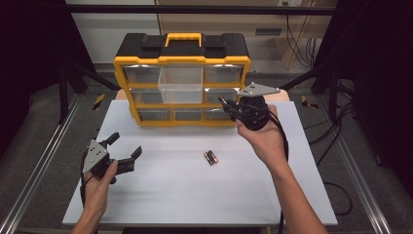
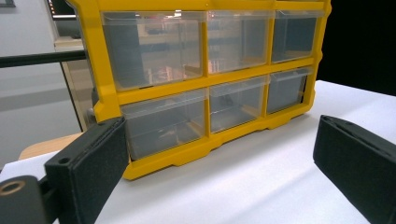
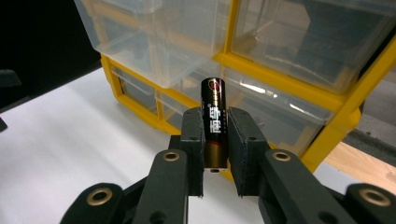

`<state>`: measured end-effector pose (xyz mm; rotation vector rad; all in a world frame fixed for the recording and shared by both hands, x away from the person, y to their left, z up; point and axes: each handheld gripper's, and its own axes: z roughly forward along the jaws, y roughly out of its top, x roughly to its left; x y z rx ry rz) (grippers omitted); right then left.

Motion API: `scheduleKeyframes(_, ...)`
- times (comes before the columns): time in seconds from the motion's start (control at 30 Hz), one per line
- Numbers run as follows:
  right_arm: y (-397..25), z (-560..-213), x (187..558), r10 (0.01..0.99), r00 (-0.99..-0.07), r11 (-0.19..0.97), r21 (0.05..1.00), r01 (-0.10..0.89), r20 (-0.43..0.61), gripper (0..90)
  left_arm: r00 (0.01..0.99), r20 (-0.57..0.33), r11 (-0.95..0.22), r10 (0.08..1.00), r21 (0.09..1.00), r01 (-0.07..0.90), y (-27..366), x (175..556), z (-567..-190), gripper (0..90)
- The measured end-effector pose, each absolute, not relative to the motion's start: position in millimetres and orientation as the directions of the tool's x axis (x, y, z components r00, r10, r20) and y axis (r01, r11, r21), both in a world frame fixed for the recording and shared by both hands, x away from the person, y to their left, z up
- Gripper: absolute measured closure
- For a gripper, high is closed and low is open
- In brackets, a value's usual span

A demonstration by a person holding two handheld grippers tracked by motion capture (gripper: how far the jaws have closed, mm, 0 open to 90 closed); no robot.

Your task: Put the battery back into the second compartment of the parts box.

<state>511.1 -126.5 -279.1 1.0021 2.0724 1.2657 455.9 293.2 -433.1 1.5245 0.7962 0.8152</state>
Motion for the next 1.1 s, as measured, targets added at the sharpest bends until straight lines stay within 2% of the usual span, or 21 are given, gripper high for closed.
scheduleKeyframes(1.1,-118.8,-233.3,518.1,0.765,-0.644,0.227,0.935,0.271,0.001,77.2,0.540,0.066,-0.104,0.839,0.994,0.041,289.6,455.2,-433.9,2.9)
